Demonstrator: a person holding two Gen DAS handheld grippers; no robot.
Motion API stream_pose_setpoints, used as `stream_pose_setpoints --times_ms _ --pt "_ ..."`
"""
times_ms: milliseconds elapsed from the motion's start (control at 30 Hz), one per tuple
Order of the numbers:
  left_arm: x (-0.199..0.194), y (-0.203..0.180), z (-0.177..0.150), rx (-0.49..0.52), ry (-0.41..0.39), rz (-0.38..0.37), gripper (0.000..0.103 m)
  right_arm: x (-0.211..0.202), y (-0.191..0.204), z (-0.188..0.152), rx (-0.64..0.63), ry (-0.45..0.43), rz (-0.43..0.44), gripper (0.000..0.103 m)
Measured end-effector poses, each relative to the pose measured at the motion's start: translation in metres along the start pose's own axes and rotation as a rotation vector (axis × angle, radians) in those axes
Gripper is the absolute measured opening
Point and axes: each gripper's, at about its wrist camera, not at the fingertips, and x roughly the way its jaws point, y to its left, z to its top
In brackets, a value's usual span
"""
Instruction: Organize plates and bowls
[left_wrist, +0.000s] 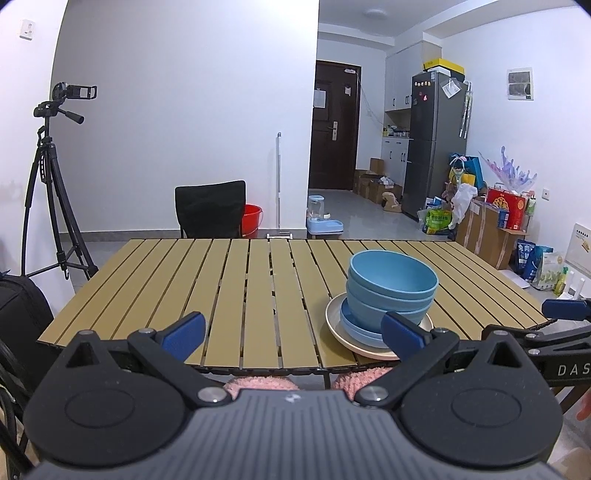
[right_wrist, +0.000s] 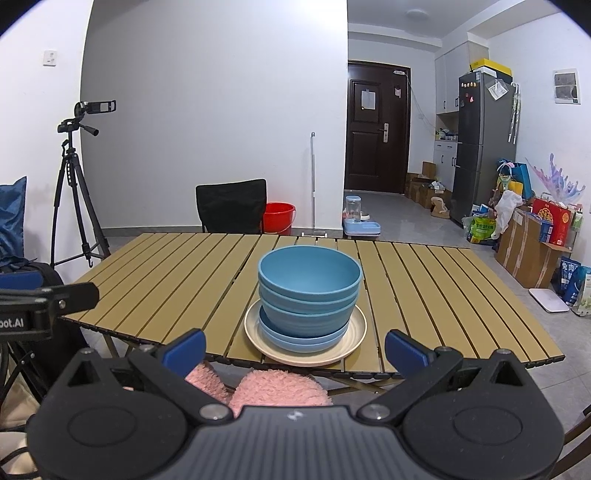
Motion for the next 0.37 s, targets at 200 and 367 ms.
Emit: stream_pose_setpoints --times_ms 200,367 --pt "-0.0007 -0.0033 -0.0006 0.014 -0.003 0.007 0.103 -0.0005 -0.0015 0.0 -0.002 0.003 0.005 0.103" --pt "0.0002 -0.003 -0.0009 0.015 -0.001 -0.002 0.103 0.0004 -0.0012 -0.0003 -0.003 0.005 0.006 0.103"
